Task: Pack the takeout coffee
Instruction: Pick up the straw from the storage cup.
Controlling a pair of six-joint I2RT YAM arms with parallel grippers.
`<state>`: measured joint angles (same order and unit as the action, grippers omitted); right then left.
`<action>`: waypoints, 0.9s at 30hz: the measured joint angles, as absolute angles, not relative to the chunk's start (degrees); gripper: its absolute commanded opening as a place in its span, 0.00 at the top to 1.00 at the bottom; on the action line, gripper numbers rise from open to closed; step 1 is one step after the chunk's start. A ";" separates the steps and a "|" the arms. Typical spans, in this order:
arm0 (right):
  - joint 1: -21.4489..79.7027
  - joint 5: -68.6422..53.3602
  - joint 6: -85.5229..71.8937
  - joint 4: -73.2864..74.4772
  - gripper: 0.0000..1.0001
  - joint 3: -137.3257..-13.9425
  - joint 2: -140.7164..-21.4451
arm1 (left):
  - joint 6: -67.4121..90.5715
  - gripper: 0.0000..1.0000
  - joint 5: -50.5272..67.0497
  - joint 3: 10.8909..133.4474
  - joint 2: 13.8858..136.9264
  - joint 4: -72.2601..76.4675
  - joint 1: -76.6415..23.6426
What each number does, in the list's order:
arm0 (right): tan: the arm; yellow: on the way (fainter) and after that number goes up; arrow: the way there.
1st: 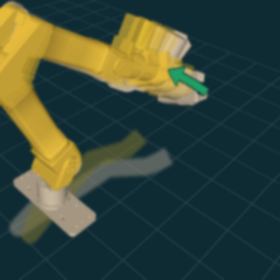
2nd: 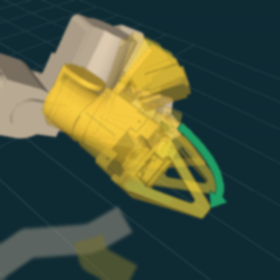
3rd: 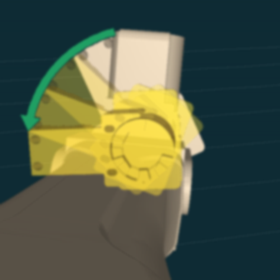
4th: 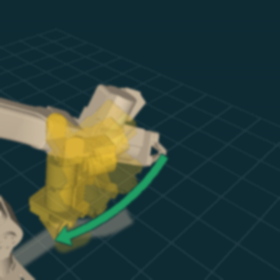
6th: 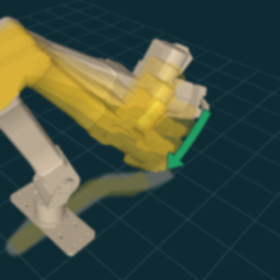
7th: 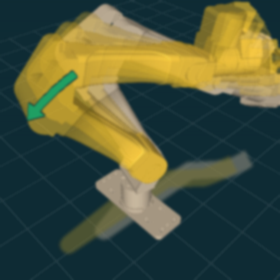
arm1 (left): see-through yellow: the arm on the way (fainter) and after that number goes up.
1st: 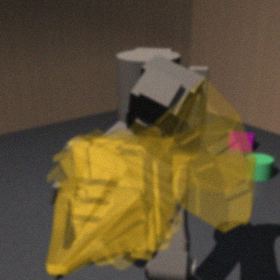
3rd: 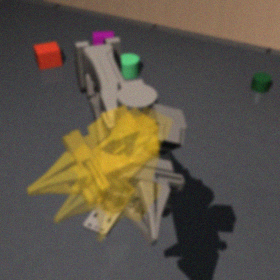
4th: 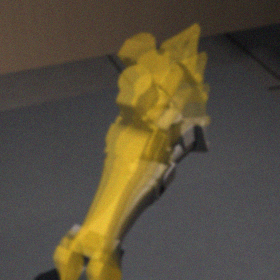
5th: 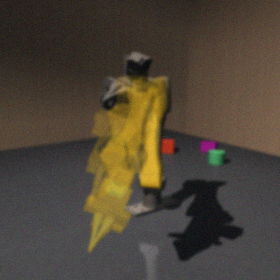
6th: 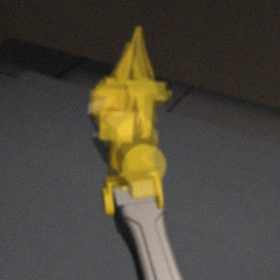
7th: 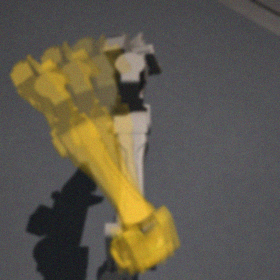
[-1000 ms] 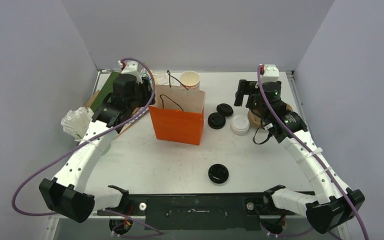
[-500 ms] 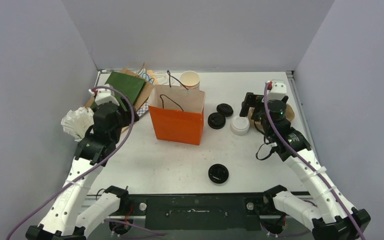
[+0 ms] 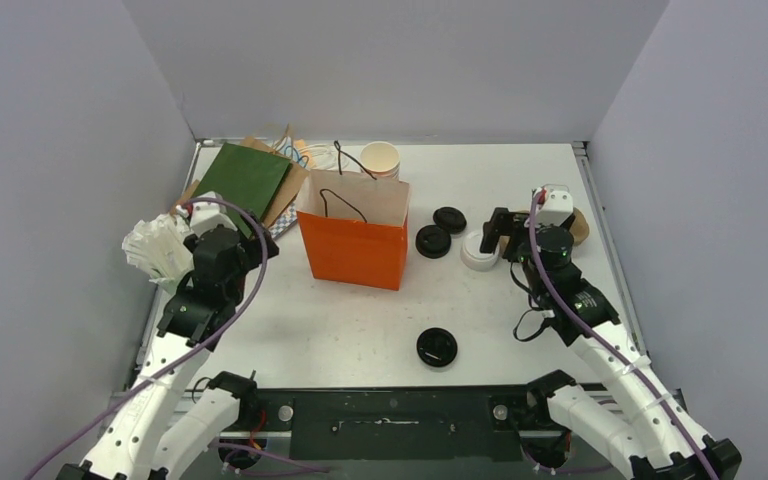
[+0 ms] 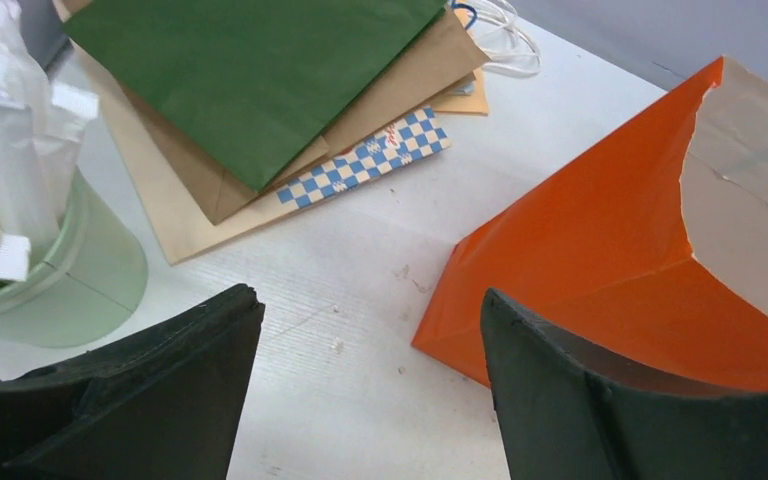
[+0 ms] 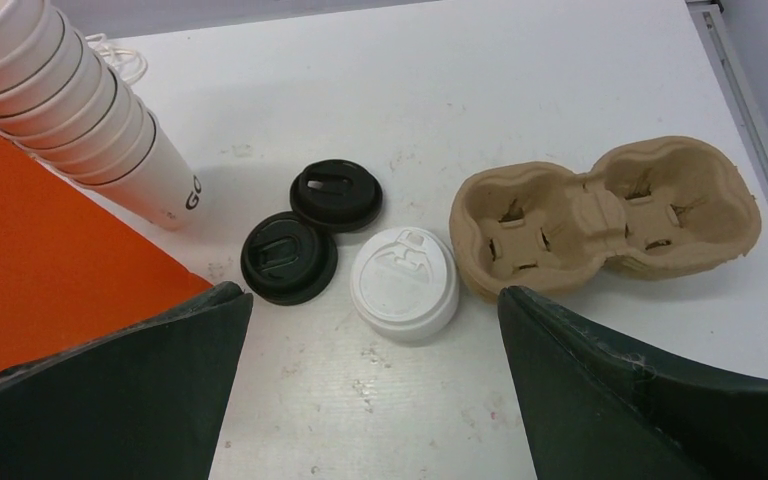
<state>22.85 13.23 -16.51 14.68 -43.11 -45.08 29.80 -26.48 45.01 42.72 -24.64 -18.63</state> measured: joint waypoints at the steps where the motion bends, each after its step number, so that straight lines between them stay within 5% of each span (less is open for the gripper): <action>1: 22.85 13.13 -16.99 14.76 0.00 -43.57 -45.67 | 29.36 0.32 -27.29 45.89 43.44 -25.23 -18.63; 5: 22.85 12.62 -18.37 14.74 0.00 -44.71 -47.07 | 28.03 0.48 -31.46 52.62 47.62 -27.92 -18.63; 13: 22.87 11.62 -18.72 14.13 0.00 -44.71 -45.28 | 27.97 0.31 -39.55 64.29 49.10 -38.13 -18.63; 27: 28.62 9.13 -19.59 13.34 0.00 -44.36 -42.87 | 26.24 0.54 -50.33 68.10 54.89 -46.96 -13.74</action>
